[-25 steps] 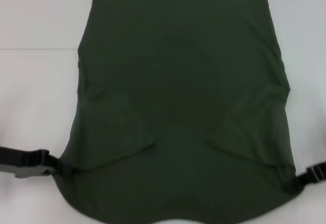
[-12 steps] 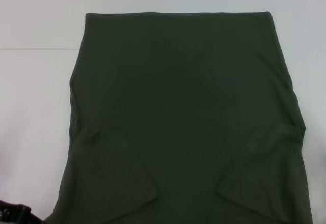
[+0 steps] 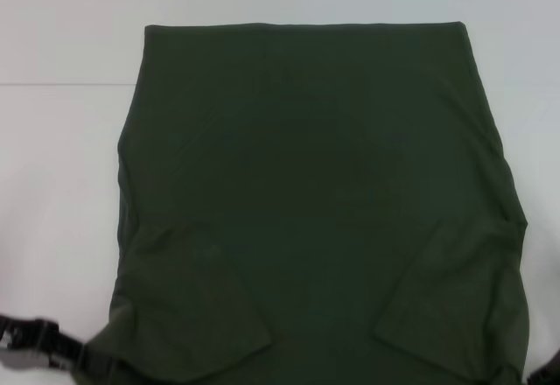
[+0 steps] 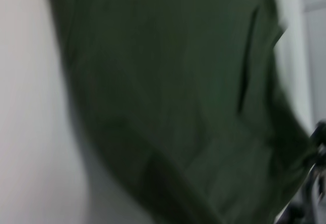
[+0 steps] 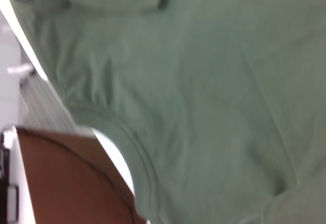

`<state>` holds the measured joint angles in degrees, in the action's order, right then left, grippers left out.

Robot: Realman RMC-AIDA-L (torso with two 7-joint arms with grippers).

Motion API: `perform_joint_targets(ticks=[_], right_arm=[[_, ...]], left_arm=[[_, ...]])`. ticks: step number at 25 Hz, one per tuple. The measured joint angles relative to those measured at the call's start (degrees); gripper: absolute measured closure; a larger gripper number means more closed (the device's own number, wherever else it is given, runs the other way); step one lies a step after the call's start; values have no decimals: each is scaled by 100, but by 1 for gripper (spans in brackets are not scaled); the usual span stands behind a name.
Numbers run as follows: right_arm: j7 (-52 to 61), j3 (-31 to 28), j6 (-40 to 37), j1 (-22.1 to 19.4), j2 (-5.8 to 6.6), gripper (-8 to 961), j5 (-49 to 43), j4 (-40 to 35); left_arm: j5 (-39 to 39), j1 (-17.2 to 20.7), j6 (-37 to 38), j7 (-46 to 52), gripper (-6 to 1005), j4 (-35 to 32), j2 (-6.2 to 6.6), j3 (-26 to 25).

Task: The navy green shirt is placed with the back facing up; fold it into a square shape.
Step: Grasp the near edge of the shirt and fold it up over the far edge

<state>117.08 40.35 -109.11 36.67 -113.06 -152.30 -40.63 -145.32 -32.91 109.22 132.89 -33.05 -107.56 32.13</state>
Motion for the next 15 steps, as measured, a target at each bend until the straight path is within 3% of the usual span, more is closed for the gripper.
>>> perform_joint_targets(ticks=[9, 12, 15], right_arm=[[-36, -1591, 119, -194, 320, 894, 830, -17], [-41, -2044, 356, -303, 425, 894, 1236, 28], [-39, -2221, 752, -432, 454, 894, 1704, 87]], left_arm=[[530, 117, -237, -225, 949, -8, 44, -2107], [925, 228, -534, -256, 949, 28, -9, -2430], [1371, 305, -877, -361, 949, 159, -104, -2468]])
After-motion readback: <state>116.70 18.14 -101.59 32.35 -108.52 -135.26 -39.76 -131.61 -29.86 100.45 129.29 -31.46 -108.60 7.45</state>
